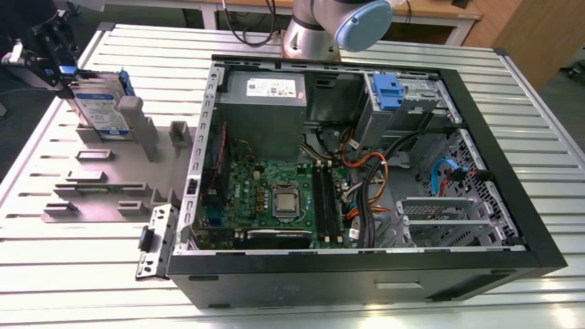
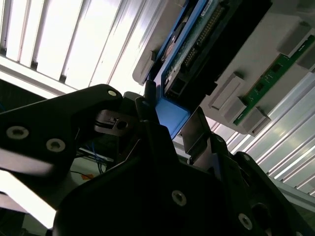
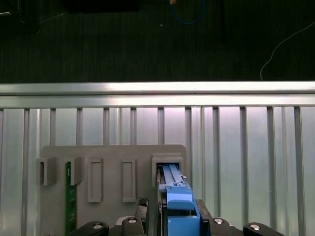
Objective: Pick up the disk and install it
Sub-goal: 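Pick up the disk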
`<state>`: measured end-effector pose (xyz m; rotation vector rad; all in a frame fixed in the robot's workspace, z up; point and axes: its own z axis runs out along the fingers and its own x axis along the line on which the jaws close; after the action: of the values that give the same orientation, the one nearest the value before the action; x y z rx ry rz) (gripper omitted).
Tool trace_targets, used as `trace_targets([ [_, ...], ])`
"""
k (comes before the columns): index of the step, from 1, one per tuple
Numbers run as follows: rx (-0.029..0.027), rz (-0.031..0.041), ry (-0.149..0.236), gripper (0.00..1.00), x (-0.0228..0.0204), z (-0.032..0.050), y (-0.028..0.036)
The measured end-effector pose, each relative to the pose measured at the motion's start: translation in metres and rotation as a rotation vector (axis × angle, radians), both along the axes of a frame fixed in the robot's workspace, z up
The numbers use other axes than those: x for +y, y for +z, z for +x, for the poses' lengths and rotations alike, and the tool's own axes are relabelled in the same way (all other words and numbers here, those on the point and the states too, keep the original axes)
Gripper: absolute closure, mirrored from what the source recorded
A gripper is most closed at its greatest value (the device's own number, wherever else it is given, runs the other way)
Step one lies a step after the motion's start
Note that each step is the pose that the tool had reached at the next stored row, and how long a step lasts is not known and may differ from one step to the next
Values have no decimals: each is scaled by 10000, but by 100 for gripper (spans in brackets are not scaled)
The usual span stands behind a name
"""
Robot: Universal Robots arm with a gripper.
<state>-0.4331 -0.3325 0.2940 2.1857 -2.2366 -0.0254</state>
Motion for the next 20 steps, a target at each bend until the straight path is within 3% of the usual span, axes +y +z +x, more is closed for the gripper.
trace_targets([
  [6, 1, 0, 0, 54, 0, 1, -8],
  [7, 1, 0, 0, 61, 0, 1, -9],
  [20, -2, 0, 1, 61, 0, 1, -27],
])
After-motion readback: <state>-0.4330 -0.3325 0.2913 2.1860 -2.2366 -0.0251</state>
